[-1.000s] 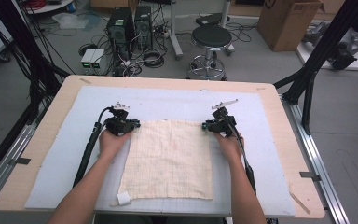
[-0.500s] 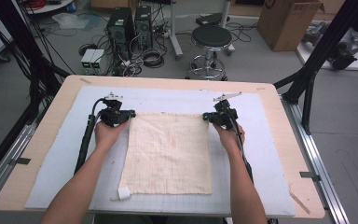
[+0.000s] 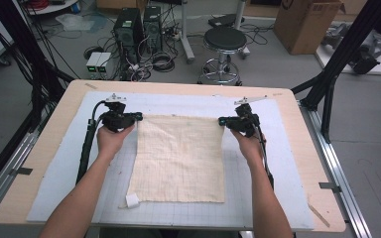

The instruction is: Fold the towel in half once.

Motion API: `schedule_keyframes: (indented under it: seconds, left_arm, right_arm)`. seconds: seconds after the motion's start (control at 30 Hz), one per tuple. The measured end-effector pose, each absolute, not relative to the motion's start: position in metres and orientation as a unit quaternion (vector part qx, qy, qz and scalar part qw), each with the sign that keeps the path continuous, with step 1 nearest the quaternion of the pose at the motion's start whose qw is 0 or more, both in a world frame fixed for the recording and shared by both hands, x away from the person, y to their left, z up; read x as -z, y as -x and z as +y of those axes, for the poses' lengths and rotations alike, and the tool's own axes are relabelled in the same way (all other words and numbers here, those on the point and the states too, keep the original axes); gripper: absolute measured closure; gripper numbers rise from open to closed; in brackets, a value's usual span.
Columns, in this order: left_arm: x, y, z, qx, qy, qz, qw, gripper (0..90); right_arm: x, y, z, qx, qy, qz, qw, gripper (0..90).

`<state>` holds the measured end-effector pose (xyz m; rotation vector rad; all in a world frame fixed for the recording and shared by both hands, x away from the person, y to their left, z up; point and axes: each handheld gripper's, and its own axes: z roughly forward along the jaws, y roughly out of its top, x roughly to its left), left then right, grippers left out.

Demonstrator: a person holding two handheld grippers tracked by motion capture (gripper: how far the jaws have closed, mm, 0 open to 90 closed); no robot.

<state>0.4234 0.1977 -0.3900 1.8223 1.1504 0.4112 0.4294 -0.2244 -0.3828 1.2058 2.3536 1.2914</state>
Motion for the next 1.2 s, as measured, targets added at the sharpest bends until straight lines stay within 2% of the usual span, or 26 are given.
schedule_keyframes:
  seconds: [0.4, 1.2]
  left_arm:
    - [0.39, -0.402, 0.204, -0.161, -0.738, 0.454, 0.472, 86.0]
    - [0.384, -0.371, 0.21, -0.153, -0.741, 0.427, 0.495, 85.9]
  right_arm:
    - [0.384, -0.412, -0.226, -0.46, -0.4, 0.789, 0.078, 86.3]
    - [0.361, -0.383, -0.225, -0.489, -0.364, 0.789, 0.074, 86.3]
